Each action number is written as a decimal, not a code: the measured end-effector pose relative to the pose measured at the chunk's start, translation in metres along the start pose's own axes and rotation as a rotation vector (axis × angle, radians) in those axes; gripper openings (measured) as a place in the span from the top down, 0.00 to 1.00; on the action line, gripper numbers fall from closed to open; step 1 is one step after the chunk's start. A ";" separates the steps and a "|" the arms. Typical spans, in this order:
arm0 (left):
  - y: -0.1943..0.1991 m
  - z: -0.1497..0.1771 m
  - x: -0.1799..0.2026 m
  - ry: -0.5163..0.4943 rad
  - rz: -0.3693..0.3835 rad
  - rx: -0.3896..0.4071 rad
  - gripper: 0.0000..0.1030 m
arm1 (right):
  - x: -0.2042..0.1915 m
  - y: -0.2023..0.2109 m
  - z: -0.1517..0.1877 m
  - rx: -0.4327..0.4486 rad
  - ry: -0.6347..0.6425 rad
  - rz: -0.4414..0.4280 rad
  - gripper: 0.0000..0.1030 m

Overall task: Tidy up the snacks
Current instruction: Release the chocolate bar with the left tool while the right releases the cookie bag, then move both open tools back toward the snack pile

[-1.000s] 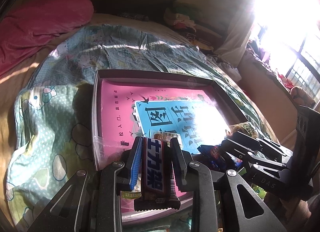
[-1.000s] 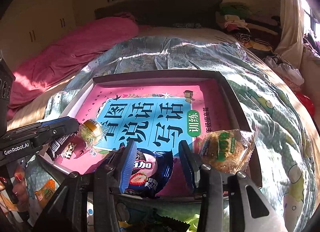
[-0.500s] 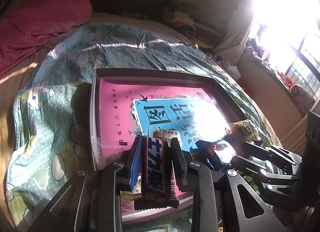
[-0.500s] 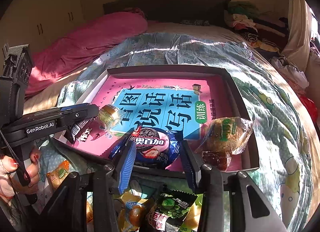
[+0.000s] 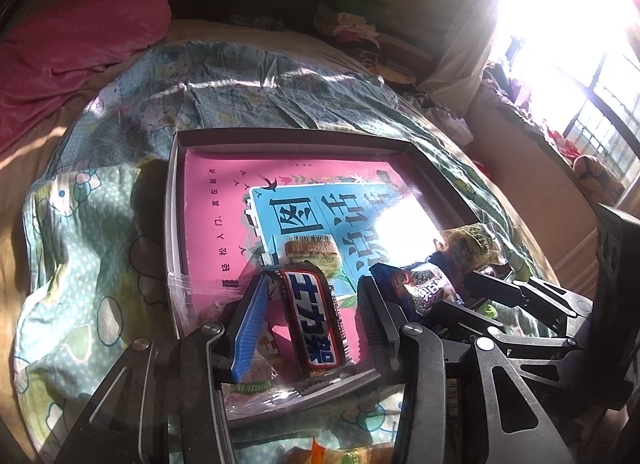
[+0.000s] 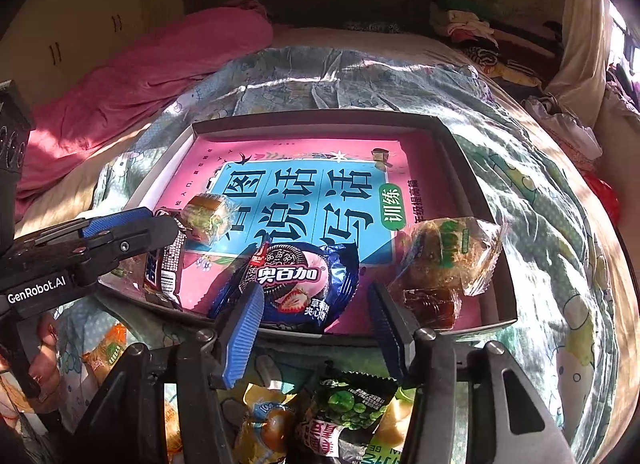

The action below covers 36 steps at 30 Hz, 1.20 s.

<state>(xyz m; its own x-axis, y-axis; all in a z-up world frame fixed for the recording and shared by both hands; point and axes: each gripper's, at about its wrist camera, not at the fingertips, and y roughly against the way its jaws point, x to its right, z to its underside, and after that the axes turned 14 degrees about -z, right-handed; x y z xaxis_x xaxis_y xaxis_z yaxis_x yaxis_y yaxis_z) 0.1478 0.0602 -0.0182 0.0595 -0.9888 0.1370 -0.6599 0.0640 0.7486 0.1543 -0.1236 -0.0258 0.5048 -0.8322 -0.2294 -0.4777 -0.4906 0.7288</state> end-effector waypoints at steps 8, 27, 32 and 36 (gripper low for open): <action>0.010 0.002 -0.002 0.006 0.020 0.016 0.43 | 0.003 -0.002 -0.002 -0.002 -0.016 0.016 0.41; 0.025 0.000 -0.016 0.085 0.012 0.042 0.23 | 0.008 -0.006 -0.002 0.013 -0.034 0.038 0.29; 0.027 0.001 -0.014 0.076 0.009 0.047 0.22 | 0.008 -0.006 -0.002 0.016 -0.033 0.040 0.28; 0.030 0.002 -0.014 0.073 0.011 0.053 0.22 | 0.008 -0.006 -0.002 0.014 -0.026 0.039 0.26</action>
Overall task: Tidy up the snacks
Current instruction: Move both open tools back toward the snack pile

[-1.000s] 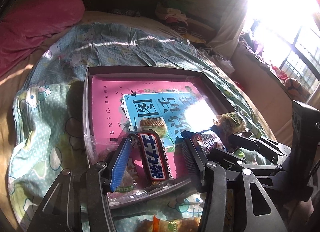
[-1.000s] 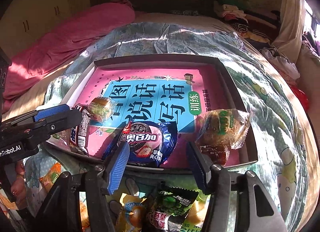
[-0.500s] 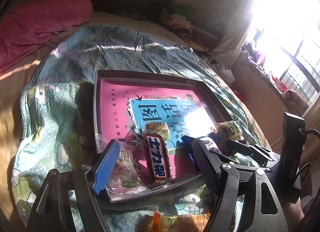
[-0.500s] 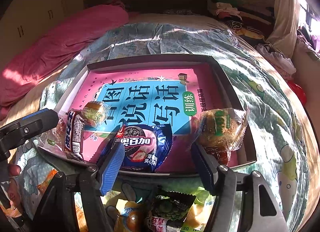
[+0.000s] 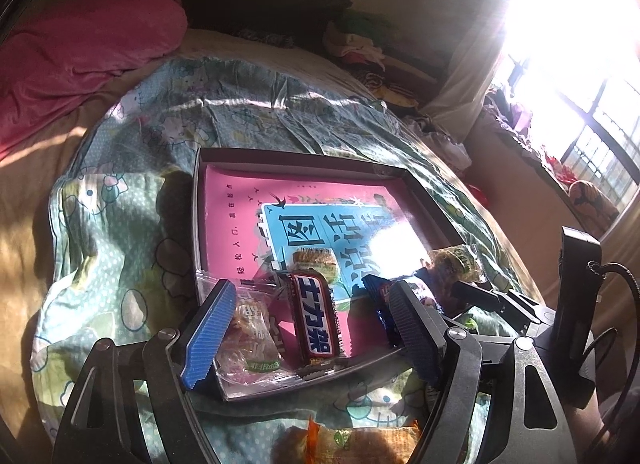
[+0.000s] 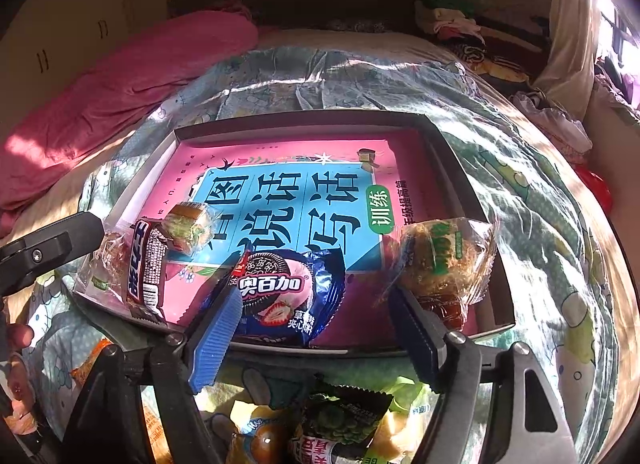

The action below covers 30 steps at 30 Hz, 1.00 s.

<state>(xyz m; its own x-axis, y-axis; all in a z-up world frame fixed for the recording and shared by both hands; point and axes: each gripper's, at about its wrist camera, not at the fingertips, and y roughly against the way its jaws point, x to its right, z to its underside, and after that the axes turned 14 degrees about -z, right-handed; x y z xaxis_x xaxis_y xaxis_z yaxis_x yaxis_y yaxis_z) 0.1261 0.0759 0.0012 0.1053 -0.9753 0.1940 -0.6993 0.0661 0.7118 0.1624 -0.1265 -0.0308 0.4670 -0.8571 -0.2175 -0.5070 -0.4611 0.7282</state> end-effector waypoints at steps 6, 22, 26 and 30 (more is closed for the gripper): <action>0.006 0.001 0.002 -0.010 0.002 0.014 0.22 | -0.004 -0.001 0.001 0.000 0.021 0.013 0.20; 0.017 0.006 0.008 -0.027 -0.004 0.041 0.22 | -0.001 0.025 -0.002 0.128 0.034 0.047 0.10; 0.017 0.007 0.009 -0.021 0.008 0.032 0.22 | -0.002 0.035 -0.006 0.155 0.049 0.046 0.09; 0.019 0.010 0.014 -0.036 0.001 0.033 0.22 | -0.003 0.037 -0.004 0.156 0.051 0.043 0.09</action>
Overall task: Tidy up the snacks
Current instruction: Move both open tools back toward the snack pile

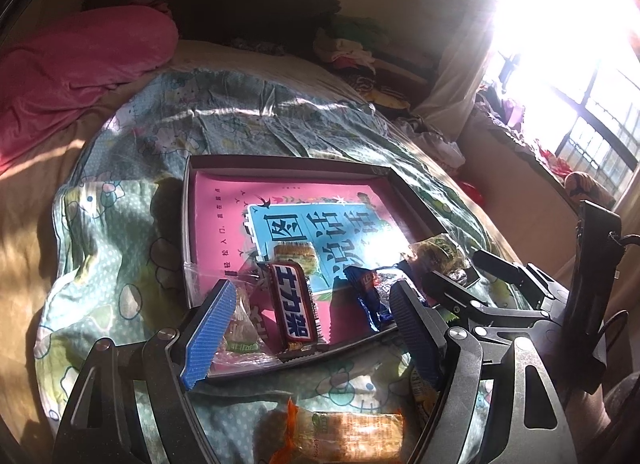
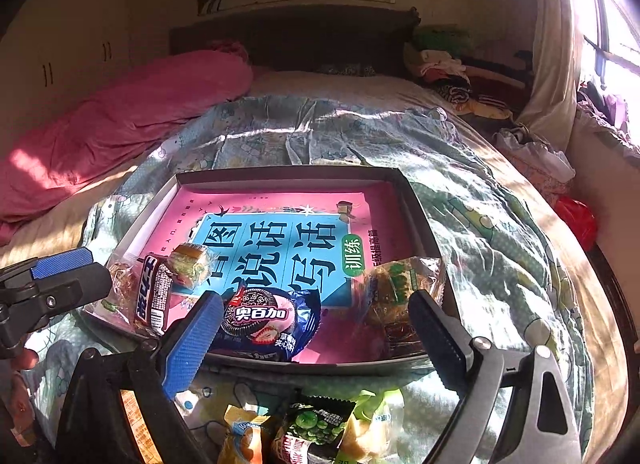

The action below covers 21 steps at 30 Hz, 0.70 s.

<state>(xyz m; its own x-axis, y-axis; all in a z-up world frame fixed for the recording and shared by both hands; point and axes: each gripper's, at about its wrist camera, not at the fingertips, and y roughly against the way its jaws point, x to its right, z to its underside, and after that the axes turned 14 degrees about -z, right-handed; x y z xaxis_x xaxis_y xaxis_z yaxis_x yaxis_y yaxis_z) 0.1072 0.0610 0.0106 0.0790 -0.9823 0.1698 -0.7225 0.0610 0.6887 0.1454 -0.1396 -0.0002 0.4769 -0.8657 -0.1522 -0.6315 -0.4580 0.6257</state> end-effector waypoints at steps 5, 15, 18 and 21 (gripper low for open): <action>0.002 0.001 0.001 0.000 -0.001 0.003 0.22 | -0.004 0.006 0.003 0.011 0.027 0.019 0.09; 0.008 0.004 0.002 0.010 0.023 -0.003 0.22 | -0.007 0.029 -0.002 0.066 0.036 0.001 0.09; 0.010 0.007 0.005 0.006 0.022 -0.006 0.22 | -0.007 0.032 -0.002 0.064 0.033 -0.007 0.09; 0.012 0.009 0.006 0.002 0.019 -0.004 0.22 | -0.009 0.036 -0.002 0.070 0.040 -0.014 0.09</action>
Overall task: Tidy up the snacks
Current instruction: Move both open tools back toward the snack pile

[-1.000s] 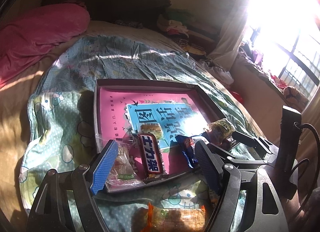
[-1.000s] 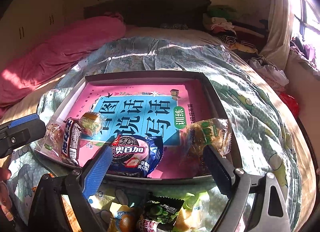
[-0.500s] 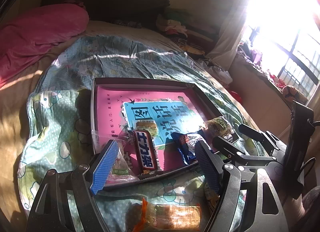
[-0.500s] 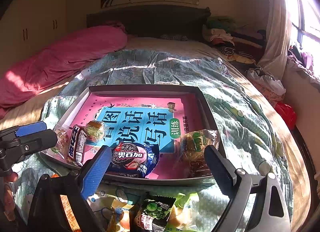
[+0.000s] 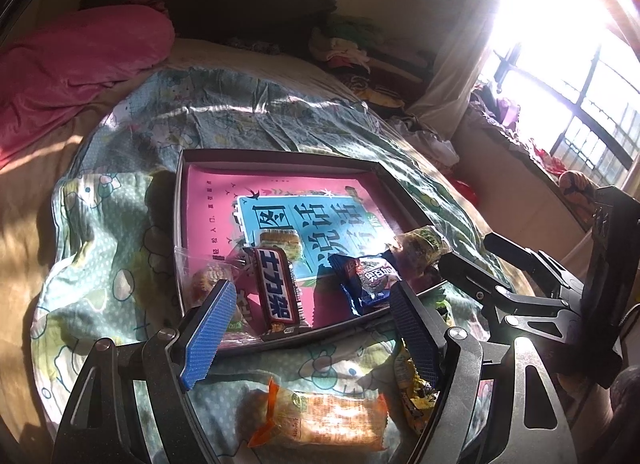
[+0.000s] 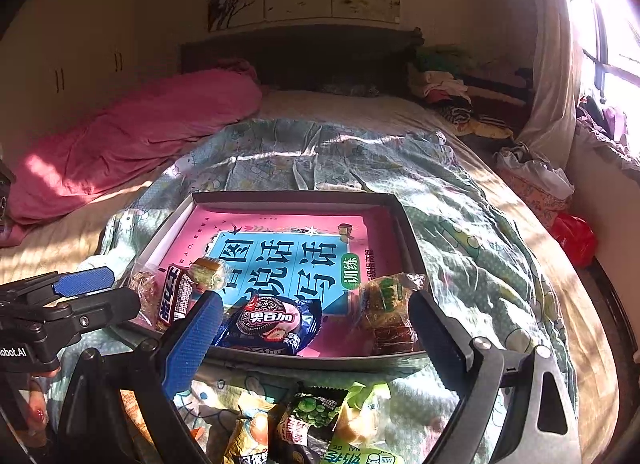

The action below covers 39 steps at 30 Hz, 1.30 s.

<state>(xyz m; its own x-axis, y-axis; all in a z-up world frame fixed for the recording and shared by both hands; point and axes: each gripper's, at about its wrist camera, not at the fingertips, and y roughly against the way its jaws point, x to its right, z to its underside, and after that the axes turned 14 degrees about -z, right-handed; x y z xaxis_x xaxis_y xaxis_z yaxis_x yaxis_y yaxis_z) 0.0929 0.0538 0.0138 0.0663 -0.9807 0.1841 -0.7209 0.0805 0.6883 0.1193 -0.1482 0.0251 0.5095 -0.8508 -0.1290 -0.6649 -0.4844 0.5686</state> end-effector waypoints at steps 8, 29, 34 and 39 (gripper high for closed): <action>0.002 0.003 0.002 -0.004 -0.009 0.004 0.22 | -0.003 0.013 -0.003 0.026 0.008 -0.020 0.09; 0.013 0.015 0.017 -0.043 -0.023 0.010 0.22 | 0.012 0.054 0.011 0.040 0.019 -0.035 0.08; 0.015 0.019 0.023 -0.056 -0.020 0.007 0.22 | 0.027 0.063 0.011 0.052 -0.017 -0.013 0.07; 0.014 0.024 0.030 -0.066 -0.024 -0.008 0.22 | 0.034 0.070 0.013 0.054 -0.027 0.001 0.07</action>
<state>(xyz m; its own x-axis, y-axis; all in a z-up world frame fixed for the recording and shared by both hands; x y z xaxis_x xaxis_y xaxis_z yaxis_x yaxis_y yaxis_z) 0.0683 0.0215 0.0126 0.0376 -0.9919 0.1215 -0.7140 0.0584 0.6977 0.0835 -0.2138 0.0499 0.4945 -0.8560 -0.1510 -0.6940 -0.4934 0.5243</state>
